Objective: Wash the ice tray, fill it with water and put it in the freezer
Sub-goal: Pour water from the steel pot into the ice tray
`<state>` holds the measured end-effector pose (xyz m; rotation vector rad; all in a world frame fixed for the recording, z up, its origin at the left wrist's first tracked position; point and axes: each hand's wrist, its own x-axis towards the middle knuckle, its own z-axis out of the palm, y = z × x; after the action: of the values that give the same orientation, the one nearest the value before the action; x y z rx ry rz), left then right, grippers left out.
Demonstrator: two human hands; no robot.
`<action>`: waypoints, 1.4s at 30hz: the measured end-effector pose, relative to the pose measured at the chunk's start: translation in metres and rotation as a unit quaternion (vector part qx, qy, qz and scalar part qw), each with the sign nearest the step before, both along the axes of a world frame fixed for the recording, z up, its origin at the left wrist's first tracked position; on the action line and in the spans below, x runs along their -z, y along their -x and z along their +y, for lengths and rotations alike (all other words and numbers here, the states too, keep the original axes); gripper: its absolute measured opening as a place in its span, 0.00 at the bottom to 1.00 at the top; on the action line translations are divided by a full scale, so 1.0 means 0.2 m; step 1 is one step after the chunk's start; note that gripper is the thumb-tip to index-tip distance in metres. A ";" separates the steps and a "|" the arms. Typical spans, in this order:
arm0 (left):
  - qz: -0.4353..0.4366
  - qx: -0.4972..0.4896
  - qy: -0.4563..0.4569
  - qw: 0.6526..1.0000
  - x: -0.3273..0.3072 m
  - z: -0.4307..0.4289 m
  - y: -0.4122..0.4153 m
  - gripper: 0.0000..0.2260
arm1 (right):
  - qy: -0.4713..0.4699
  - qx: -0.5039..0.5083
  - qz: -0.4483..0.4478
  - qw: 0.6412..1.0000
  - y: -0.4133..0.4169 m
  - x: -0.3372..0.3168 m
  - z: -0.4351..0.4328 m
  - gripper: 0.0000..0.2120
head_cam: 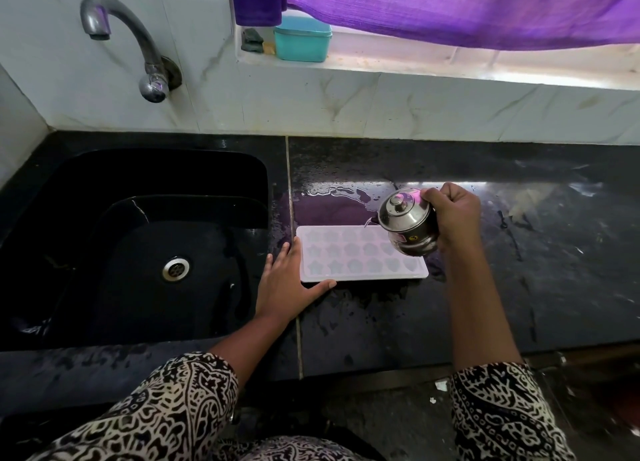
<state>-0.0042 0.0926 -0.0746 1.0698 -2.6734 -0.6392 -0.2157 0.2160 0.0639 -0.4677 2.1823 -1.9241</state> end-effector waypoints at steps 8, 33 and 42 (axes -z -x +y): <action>0.000 0.003 -0.003 1.000 0.00 0.00 0.00 0.53 | -0.009 0.004 0.003 1.000 0.00 0.00 0.00 0.16; 0.004 -0.001 -0.001 1.000 0.01 0.00 0.00 0.54 | 0.114 -0.006 -0.103 0.988 0.08 0.00 0.07 0.21; -0.010 -0.005 0.002 1.000 0.00 0.00 0.01 0.55 | 0.069 -0.001 -0.051 0.996 0.13 0.02 0.11 0.18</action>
<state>-0.0061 0.0934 -0.0746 1.0941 -2.6836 -0.6230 -0.2415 0.2379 0.0607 -0.3835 1.9951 -2.0602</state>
